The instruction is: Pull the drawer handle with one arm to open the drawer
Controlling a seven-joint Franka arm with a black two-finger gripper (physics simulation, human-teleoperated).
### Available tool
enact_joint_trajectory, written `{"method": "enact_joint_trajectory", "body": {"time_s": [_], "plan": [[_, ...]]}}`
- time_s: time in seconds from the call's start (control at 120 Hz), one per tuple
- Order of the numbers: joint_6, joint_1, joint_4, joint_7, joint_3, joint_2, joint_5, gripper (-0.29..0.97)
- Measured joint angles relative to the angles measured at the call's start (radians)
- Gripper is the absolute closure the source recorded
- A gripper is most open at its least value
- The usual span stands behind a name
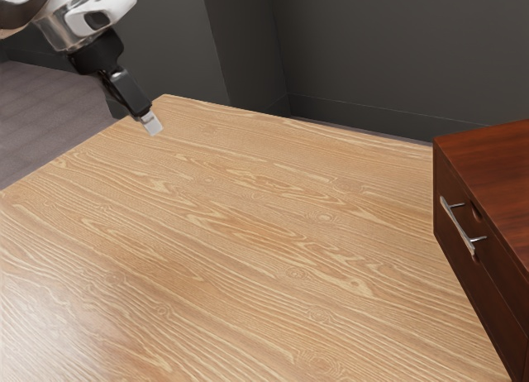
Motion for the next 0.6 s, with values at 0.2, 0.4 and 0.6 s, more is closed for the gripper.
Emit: {"method": "enact_joint_trajectory", "body": {"time_s": [0.2, 0.4, 0.6], "plan": [[-0.005, -0.077, 0.000, 0.179, -0.001, -0.006, 0.095, 0.00], [-0.028, -0.251, -0.006, 0.553, 0.001, -0.026, 0.231, 0.00], [-0.026, -0.310, -0.056, 0.878, -0.002, -0.020, 0.252, 0.00]]}}
